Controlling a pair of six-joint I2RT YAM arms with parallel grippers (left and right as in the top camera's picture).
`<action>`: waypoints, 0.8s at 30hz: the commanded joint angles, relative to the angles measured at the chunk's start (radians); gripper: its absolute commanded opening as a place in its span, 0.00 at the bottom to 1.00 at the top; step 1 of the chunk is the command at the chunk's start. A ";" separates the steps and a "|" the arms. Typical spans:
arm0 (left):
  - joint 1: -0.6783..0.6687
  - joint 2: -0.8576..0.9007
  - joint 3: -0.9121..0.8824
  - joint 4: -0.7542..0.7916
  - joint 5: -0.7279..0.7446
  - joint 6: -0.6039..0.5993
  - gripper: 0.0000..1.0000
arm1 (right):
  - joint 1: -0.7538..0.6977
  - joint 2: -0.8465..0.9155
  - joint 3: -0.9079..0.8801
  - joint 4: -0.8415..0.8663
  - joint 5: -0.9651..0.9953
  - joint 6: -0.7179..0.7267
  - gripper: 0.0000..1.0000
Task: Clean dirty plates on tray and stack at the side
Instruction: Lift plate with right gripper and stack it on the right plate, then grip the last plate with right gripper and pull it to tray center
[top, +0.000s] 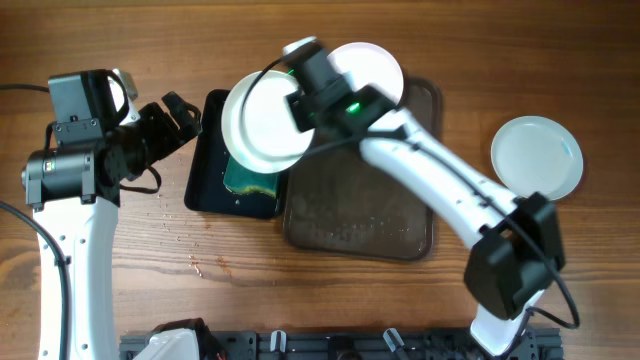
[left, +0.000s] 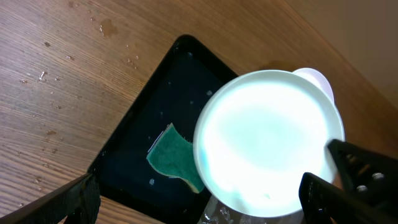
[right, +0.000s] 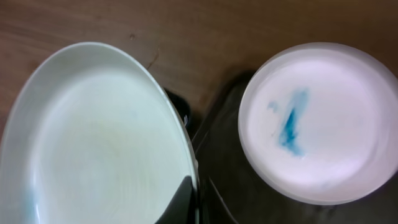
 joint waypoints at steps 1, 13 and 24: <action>0.006 -0.003 0.011 0.002 0.008 0.005 1.00 | -0.273 -0.137 0.008 -0.088 -0.405 0.261 0.04; 0.006 -0.003 0.011 0.002 0.008 0.005 1.00 | -1.218 -0.126 -0.243 -0.375 -0.224 0.305 0.04; 0.006 -0.003 0.011 0.002 0.008 0.005 1.00 | -1.262 -0.218 -0.377 -0.245 -0.406 0.188 0.50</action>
